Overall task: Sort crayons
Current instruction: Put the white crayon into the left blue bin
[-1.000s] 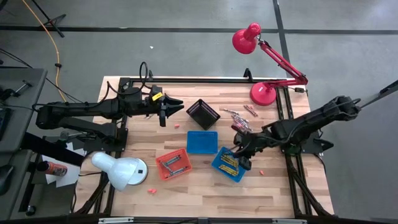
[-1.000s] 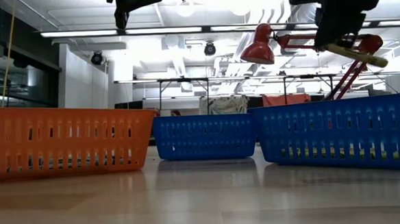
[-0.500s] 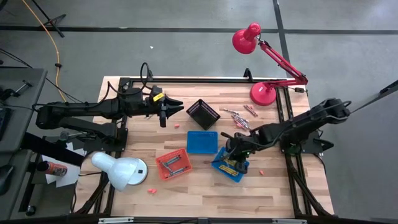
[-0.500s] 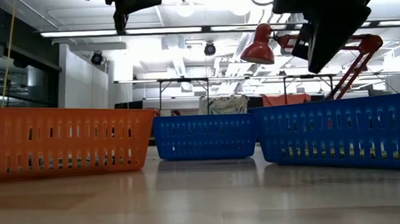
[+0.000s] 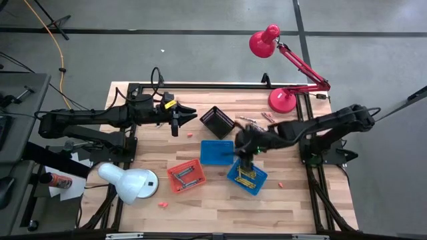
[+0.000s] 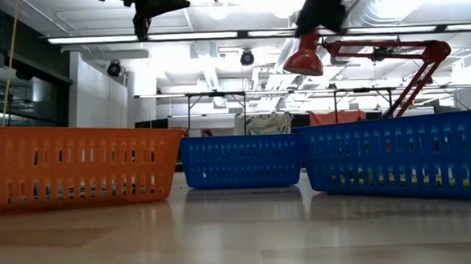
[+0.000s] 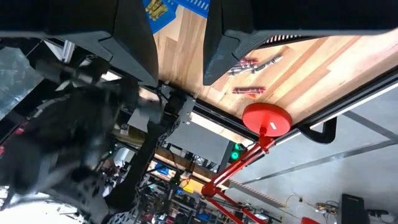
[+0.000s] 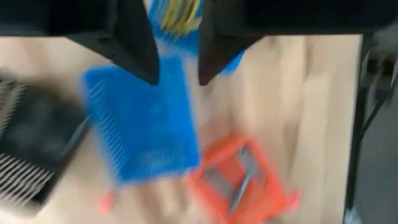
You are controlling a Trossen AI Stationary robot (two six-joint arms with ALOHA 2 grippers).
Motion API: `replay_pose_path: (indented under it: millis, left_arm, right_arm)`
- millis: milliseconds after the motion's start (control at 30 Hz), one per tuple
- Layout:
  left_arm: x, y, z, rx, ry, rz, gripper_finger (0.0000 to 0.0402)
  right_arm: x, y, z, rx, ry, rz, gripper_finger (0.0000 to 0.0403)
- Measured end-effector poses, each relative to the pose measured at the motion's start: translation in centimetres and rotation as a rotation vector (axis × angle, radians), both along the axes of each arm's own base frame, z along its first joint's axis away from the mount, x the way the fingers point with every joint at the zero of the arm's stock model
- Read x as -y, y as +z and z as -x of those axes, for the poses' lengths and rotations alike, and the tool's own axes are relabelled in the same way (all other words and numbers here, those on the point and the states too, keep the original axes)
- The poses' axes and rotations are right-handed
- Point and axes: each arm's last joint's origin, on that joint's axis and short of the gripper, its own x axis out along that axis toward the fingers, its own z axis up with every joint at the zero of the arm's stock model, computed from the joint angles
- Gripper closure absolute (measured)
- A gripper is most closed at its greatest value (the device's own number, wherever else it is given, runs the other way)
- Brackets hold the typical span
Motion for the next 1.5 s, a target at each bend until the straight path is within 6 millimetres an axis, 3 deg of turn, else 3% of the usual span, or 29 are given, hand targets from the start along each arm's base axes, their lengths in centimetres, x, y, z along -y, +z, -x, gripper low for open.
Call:
replay_pose_path:
  millis: [167,300,400,633,933,1267,1500]
  left_arm:
    - [0.0,0.0,0.0,0.0,0.0,0.0,0.0289]
    - [0.0,0.0,0.0,0.0,0.0,0.0,0.0289]
    - [0.0,0.0,0.0,-0.001,0.0,-0.001,0.0289]
    - [0.0,0.0,0.0,-0.001,0.0,-0.001,0.0289]
    - [0.0,0.0,0.0,-0.002,0.0,-0.001,0.0289]
    - [0.0,0.0,0.0,-0.002,0.0,-0.001,0.0289]
    - [0.0,0.0,0.0,-0.001,0.0,-0.001,0.0289]
  right_arm:
    - [2.7,4.2,-1.4,0.169,-0.054,0.073,0.0221]
    - [5.1,6.6,-2.2,0.314,-0.098,0.06,0.0208]
    - [6.4,7.3,-2.4,0.376,-0.109,0.035,0.0208]
    - [8.0,7.2,-2.5,0.391,-0.161,0.0,0.0208]
    - [8.5,7.0,-2.4,0.388,-0.21,-0.038,0.0208]
    - [8.6,5.1,-1.0,0.14,-0.234,-0.036,0.0208]
    - [10.0,5.6,1.3,0.053,-0.215,0.038,0.0208]
